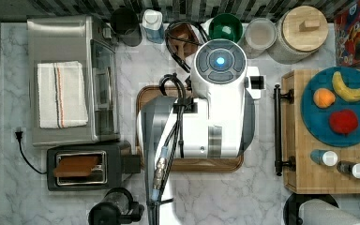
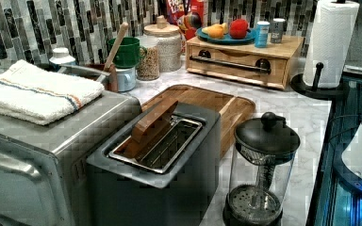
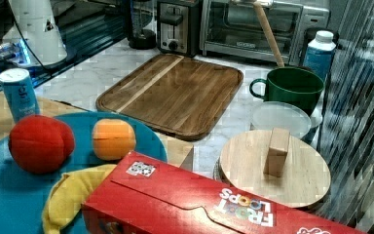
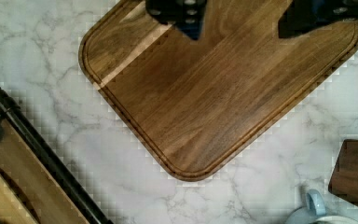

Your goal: Open the drawer.

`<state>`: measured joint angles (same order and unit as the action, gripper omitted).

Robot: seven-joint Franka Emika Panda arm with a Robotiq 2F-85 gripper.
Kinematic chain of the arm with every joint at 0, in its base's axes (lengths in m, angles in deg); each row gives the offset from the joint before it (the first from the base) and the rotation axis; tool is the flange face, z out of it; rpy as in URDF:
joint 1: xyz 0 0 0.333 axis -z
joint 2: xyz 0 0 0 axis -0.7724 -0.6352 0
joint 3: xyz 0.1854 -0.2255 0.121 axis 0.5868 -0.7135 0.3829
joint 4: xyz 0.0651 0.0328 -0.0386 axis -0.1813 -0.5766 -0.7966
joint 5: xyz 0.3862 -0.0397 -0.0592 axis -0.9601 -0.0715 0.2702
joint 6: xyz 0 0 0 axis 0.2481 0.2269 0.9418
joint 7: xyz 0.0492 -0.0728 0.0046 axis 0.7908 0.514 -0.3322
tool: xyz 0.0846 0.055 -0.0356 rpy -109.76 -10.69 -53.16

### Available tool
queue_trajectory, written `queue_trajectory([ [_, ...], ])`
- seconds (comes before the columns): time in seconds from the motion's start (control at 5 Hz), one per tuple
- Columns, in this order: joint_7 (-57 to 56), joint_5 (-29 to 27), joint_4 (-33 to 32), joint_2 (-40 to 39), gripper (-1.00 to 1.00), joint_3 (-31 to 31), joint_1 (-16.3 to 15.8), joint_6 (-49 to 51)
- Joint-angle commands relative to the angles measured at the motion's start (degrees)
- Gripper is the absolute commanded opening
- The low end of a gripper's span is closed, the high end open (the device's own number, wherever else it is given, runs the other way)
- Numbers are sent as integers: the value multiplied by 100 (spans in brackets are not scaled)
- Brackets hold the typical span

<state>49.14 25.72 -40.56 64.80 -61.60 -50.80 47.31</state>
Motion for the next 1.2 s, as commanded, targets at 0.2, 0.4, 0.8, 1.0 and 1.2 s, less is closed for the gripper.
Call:
queue_trajectory([
  [0.2,-7,6,-5,-32,100,32,-33,-7],
  [0.4,-214,145,-285,75,100,21,-20,-249],
  [0.8,-1682,375,-958,265,100,-267,131,-847],
  [1.0,-2844,585,-780,347,100,-402,431,-715],
  [1.2,-3696,645,-959,404,100,-706,491,-1060],
])
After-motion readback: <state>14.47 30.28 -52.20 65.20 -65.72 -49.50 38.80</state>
